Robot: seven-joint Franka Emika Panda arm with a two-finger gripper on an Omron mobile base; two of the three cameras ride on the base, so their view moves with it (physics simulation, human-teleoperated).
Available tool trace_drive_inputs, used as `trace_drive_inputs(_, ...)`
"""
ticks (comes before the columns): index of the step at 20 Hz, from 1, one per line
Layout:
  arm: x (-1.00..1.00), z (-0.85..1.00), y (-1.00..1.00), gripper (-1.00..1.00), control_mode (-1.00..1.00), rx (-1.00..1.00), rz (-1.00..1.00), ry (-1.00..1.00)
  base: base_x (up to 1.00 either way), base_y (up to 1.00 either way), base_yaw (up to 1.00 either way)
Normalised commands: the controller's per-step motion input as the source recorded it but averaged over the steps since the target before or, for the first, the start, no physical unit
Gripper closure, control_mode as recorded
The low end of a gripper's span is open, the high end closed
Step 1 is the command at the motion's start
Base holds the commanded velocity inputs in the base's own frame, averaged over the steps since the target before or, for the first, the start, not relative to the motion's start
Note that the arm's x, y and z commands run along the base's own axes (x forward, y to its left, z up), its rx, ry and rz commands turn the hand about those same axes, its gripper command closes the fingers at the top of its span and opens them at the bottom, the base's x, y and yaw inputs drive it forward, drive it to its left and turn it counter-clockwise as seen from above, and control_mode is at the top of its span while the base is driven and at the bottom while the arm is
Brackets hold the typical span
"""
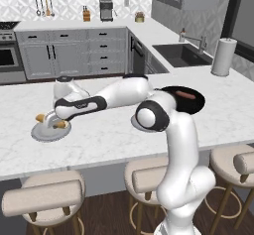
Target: Place one bun and one sausage from the bowl on each plate.
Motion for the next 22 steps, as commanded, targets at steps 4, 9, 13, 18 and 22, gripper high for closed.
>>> trace_drive_inputs(4,0.01,-0.66,0.12,1.00,-1.00,-0.10,0.00,-0.01,0.00,0.00,0.00)
trace_drive_inputs(9,0.03,-0.24,0.19,1.00,-1.00,-0.08,0.00,-0.01,0.00,0.00,0.00)
trace_drive_inputs(13,0.41,0.10,0.27,1.00,-1.00,-0.06,0.04,0.00,0.00,0.00,0.00)
trace_drive_inputs(18,0.64,-0.14,0.10,1.00,-1.00,-0.02,0.02,-0.02,0.00,0.00,0.00)
trace_drive_inputs(22,0.04,-0.04,0.11,-1.00,-1.00,0.00,0.00,-0.01,0.00,0.00,0.00)
